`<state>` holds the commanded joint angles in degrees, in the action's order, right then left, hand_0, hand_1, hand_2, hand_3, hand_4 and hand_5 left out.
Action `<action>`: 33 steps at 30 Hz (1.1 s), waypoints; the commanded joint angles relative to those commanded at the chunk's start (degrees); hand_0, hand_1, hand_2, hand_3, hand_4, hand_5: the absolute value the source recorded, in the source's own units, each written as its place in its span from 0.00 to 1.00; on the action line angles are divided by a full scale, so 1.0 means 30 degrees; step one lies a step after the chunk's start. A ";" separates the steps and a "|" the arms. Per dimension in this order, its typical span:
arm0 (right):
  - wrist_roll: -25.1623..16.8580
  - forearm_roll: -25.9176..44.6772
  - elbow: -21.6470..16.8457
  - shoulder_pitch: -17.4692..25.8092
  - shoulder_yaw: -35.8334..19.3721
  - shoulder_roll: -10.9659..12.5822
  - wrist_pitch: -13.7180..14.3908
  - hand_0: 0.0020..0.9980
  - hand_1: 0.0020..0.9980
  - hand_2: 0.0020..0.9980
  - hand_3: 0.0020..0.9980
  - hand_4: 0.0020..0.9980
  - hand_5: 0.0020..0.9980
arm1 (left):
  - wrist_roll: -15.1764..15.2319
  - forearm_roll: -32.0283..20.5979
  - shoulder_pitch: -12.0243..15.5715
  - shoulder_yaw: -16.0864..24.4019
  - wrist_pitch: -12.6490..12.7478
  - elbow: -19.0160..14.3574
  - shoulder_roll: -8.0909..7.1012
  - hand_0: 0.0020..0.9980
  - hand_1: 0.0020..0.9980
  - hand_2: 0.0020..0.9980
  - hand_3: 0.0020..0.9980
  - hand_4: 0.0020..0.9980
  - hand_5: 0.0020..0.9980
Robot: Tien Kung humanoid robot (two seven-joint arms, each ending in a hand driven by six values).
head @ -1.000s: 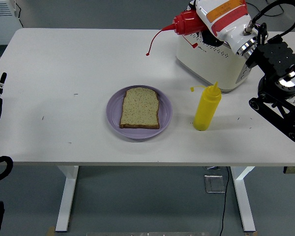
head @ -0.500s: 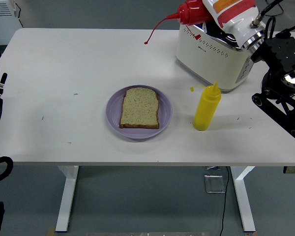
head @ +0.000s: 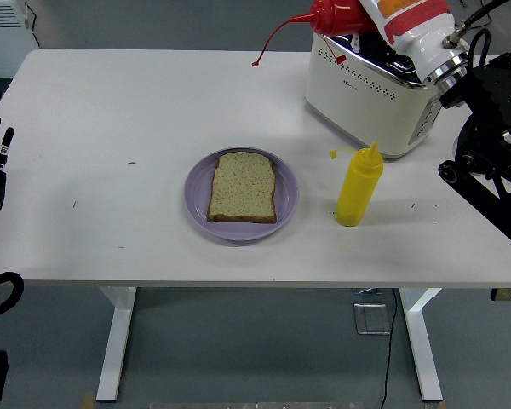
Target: Pick up the cup,pour liquid into bread,place the cup on the desk
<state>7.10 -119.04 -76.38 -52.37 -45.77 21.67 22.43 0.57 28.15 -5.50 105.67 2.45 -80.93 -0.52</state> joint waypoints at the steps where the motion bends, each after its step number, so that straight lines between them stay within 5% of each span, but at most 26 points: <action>1: -0.0064 0.0726 -0.0318 0.0206 -0.0424 -0.0008 0.0066 0.09 0.09 0.24 0.34 0.35 0.27 | 0.0002 0.0002 0.0011 0.0002 0.0000 0.0004 0.0001 0.80 0.76 0.76 0.71 0.51 0.99; 10: -0.0715 0.8051 -0.1969 0.1749 -0.4191 0.0023 -0.0651 0.09 0.09 0.24 0.34 0.35 0.26 | -0.0005 -0.0001 -0.0032 0.0009 -0.0008 0.0013 -0.0003 0.80 0.76 0.76 0.71 0.51 0.99; 13: -0.0379 1.0409 -0.1953 0.2502 -0.5634 0.0019 -0.1098 0.09 0.09 0.24 0.34 0.35 0.25 | -0.0009 -0.0003 -0.0059 0.0048 0.0000 0.0012 0.0003 0.80 0.76 0.76 0.71 0.51 0.99; 18: 0.0533 1.4452 -0.1481 0.3666 -0.7416 -0.0153 -0.0535 0.09 0.09 0.24 0.34 0.35 0.25 | -0.0006 0.0004 -0.0063 0.0101 -0.0001 0.0003 0.0014 0.80 0.76 0.76 0.71 0.51 0.99; 29: -0.0520 2.3352 -0.0941 0.5396 -0.8834 -0.0648 -0.0804 0.10 0.10 0.24 0.34 0.35 0.25 | -0.0006 0.0013 -0.0056 0.0035 0.0017 0.0074 0.0075 0.80 0.76 0.76 0.71 0.51 0.99; 33: -0.0781 2.4400 -0.0721 0.5848 -0.8925 -0.0656 -0.0898 0.10 0.10 0.24 0.34 0.34 0.25 | -0.0004 0.0015 -0.0029 0.0069 0.0043 0.0099 0.0091 0.80 0.76 0.76 0.71 0.51 0.99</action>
<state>4.76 -45.83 -78.54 -34.82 -72.54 19.70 19.74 0.56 28.20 -5.59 105.87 2.58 -80.63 -0.24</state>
